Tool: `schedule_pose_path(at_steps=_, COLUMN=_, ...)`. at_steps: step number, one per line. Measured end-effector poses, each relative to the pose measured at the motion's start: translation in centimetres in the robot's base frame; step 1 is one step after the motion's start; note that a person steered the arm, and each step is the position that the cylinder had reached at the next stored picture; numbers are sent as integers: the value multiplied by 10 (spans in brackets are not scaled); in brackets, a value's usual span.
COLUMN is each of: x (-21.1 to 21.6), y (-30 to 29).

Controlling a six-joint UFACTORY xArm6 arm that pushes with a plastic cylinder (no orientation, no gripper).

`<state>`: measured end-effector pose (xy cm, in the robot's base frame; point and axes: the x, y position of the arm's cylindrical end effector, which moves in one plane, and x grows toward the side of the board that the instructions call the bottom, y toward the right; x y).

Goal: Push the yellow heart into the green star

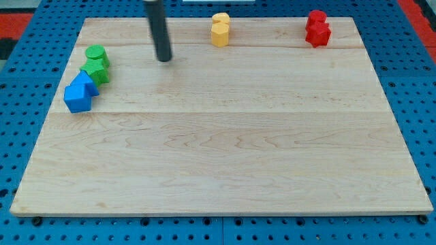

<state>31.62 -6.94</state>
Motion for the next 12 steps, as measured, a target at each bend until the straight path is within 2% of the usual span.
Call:
schedule_pose_path(at_steps=1, x=-2, y=89)
schedule_pose_path(at_steps=2, x=-51, y=154)
schedule_pose_path(at_steps=3, x=-115, y=165)
schedule_pose_path(at_steps=4, x=-124, y=148)
schedule_pose_path(at_steps=7, x=-124, y=11)
schedule_pose_path(at_steps=9, x=-103, y=6)
schedule_pose_path(at_steps=11, x=-77, y=51)
schedule_pose_path(at_steps=12, x=-63, y=30)
